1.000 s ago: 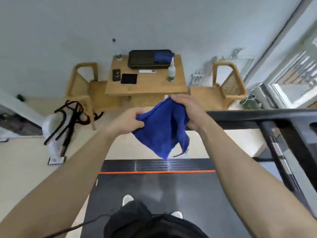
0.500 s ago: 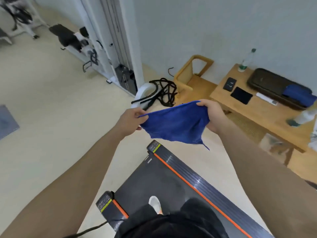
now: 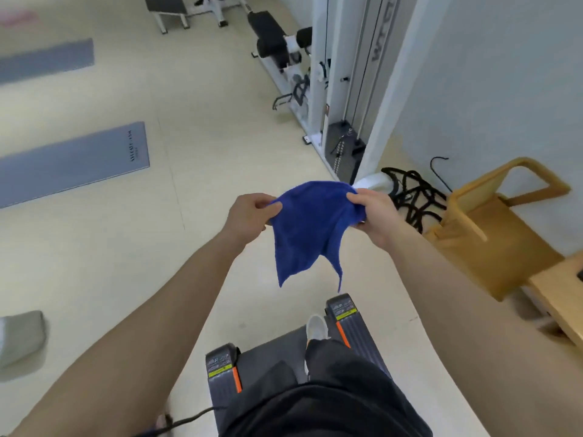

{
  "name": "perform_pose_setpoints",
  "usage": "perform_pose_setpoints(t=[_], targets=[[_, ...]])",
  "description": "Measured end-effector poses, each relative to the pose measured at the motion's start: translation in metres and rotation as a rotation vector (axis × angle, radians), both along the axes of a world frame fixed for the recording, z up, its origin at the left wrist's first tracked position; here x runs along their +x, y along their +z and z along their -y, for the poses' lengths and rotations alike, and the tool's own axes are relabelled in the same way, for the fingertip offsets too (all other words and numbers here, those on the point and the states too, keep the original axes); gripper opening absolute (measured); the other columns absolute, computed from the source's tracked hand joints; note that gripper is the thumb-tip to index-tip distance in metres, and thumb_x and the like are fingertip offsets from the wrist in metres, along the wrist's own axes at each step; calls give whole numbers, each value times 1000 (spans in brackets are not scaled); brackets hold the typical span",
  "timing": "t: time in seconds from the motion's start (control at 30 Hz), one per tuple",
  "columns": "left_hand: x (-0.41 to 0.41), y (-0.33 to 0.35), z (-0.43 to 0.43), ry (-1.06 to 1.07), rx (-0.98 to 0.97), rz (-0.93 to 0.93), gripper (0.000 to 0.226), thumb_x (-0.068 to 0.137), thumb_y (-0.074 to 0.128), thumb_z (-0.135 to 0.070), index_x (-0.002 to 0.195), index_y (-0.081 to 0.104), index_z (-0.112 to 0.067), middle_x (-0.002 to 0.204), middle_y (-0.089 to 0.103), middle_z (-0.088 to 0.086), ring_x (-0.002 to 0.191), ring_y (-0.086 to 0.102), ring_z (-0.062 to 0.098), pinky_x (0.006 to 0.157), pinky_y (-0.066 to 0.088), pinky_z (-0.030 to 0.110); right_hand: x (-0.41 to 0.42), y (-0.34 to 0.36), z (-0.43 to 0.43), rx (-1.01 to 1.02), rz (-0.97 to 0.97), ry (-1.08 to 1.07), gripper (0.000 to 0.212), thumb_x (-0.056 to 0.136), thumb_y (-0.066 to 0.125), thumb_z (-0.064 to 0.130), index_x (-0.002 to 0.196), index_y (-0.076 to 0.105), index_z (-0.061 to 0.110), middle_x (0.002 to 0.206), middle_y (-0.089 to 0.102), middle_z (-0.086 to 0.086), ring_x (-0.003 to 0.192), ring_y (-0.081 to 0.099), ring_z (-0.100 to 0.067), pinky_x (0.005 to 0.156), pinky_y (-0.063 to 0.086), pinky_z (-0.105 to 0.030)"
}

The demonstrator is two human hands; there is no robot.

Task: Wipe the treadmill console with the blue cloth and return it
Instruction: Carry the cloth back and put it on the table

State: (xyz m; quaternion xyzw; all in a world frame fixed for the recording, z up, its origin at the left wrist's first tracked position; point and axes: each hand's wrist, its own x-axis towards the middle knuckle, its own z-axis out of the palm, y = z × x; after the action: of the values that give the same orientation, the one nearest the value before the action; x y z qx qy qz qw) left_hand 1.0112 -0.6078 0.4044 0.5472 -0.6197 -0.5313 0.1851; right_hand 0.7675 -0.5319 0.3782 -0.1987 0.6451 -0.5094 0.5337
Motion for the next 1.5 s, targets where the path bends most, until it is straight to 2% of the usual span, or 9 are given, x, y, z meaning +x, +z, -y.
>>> perform_pose_setpoints(t=[0.07,0.43,0.53,0.77,0.87,1.07,1.27,1.43,1.5], targets=[[-7,-1,33,53,13,25,13,92,62,-21,93,73,-15,88,74,3,73,66,14,67,47,26,-3,-7,40,15,38,27,12,92,61,11,94,72,13,95,71,-13,89,64,-30,83,52,-45],[-66,-54,194,27,49,5,13,90,68,-19,98,68,-9,84,73,0,70,68,12,62,48,20,-21,-55,206,10,42,140,26,98,51,4,117,68,11,103,74,-8,96,70,-22,83,57,-36],[-84,-100,249,-80,-4,-22,7,90,68,-18,91,70,-12,87,73,4,74,67,12,56,47,13,-21,-108,249,-11,28,143,22,96,61,10,115,71,12,107,75,-8,98,72,-22,82,57,-35],[-117,-254,352,-221,-19,-135,5,87,74,-17,86,74,-12,84,70,0,76,61,9,69,50,21,-3,-257,336,-45,111,-152,19,92,66,6,109,71,-1,93,74,-17,88,73,-32,73,59,-35],[-136,-255,368,-285,-18,-72,6,85,72,-15,88,77,-13,84,74,-1,74,64,10,73,52,26,-12,-247,342,23,101,-240,17,96,59,5,109,69,0,91,75,-15,83,74,-29,72,60,-35],[-212,-222,378,-571,-259,35,19,87,65,-15,84,78,-29,77,71,-16,74,63,-2,60,41,4,-68,-215,347,71,112,-433,18,99,49,7,108,64,2,97,75,-19,87,75,-29,74,60,-36],[-321,-217,348,-829,-526,26,18,90,64,-19,92,79,-27,82,71,-10,78,64,7,72,50,26,-151,-211,310,80,169,-718,23,100,48,8,114,64,-1,106,75,-21,89,75,-29,72,60,-35],[-420,-227,274,-1058,-654,-6,15,89,63,-21,87,78,-24,82,65,1,79,60,17,73,51,40,-226,-208,234,95,224,-988,24,98,50,4,115,65,-6,111,72,-25,101,72,-36,88,59,-44],[-448,-231,248,-1133,-615,-41,12,87,65,-28,90,76,-30,85,64,-4,81,59,12,73,52,36,-246,-206,207,93,262,-1077,24,98,50,4,114,65,-5,103,74,-22,90,72,-32,83,60,-43]])
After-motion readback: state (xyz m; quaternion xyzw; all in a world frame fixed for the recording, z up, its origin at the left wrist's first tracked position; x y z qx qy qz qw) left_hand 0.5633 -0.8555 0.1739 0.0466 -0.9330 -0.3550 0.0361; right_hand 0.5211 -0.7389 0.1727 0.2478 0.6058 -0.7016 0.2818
